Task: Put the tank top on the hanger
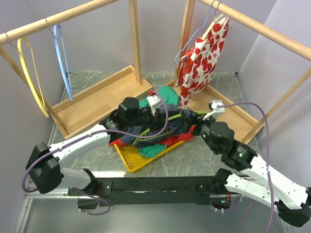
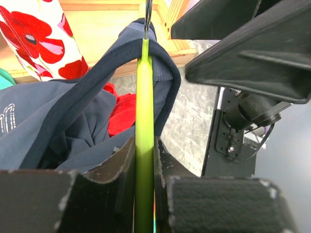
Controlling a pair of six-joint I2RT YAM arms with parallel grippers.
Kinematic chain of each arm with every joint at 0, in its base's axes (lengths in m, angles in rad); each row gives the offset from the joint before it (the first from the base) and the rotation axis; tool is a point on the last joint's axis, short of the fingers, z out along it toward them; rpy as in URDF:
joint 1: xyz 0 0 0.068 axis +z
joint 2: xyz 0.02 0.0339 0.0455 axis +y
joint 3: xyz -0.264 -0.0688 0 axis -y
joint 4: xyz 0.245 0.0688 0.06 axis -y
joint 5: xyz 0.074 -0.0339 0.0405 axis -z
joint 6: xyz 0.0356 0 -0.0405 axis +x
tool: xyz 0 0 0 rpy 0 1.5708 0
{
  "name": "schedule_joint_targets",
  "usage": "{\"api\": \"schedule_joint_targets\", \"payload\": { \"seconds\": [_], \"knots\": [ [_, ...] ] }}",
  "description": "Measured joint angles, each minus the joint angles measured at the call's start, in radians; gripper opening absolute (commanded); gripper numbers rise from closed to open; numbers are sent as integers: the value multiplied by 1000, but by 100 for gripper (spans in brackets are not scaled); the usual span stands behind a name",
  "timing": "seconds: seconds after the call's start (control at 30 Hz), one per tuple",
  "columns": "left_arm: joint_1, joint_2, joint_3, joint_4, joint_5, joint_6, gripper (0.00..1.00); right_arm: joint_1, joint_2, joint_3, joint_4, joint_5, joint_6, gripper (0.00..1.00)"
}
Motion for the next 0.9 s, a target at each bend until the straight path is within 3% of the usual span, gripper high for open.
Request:
{"api": "schedule_joint_targets", "payload": {
  "seconds": [0.17, 0.23, 0.57, 0.9],
  "knots": [
    [0, 0, -10, 19, 0, -23, 1, 0, -59, -77, 148, -25, -43, 78],
    [0, 0, -10, 19, 0, -23, 1, 0, -42, -73, 199, -35, -64, 71],
    [0, -6, -10, -3, 9, -23, 1, 0, 213, 56, 269, -27, -137, 50],
    [0, -14, -10, -5, 6, -43, 1, 0, 216, 44, 264, -3, -130, 47]
  ]
}}
